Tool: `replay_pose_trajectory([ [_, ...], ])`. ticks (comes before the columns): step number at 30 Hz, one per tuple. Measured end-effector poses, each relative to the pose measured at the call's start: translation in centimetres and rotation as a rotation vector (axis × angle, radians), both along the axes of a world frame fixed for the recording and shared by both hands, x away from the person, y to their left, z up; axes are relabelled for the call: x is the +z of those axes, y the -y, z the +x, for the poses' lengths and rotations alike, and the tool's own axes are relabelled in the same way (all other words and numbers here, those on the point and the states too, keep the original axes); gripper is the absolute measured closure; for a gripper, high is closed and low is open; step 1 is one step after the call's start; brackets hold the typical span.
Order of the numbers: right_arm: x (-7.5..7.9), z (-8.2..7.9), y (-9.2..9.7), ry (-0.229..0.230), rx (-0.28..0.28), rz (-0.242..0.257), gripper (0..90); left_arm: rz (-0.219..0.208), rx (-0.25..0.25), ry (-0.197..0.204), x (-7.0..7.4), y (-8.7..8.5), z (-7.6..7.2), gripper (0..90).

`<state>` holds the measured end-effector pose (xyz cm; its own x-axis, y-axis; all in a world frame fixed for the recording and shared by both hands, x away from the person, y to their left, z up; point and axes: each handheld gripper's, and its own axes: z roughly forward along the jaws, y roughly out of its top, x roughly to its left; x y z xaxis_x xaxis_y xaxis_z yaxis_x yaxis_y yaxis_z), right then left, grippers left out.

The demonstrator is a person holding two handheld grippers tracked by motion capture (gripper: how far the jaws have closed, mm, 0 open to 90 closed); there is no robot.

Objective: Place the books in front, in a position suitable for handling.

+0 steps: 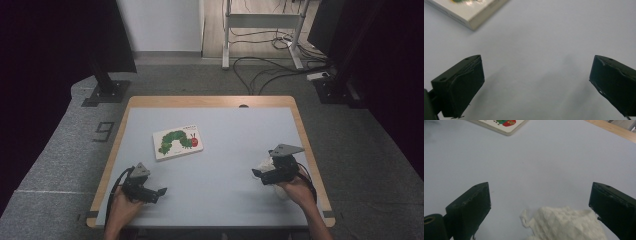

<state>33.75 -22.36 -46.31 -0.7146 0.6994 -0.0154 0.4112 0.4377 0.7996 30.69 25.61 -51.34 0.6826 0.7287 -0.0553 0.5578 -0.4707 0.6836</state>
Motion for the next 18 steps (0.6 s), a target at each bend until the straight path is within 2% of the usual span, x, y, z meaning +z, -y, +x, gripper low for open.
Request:
replay_pose_trajectory([
  [6,0.1,0.6,-1.2,0.005,0.014,0.025,3.3,0.024,-0.002,0.039,1.2,0.0,1.6,0.0],
  [10,0.1,1.1,-2.4,0.005,0.027,0.032,3.3,0.037,0.001,0.050,1.7,0.0,2.8,0.0],
  [16,-0.1,2.0,-4.4,0.011,0.050,0.034,3.3,0.044,0.001,0.058,2.0,0.0,4.5,0.0],
  [18,-0.1,2.1,-4.6,0.012,0.051,0.036,3.3,0.052,0.003,0.032,1.9,-0.1,5.2,0.0],
])
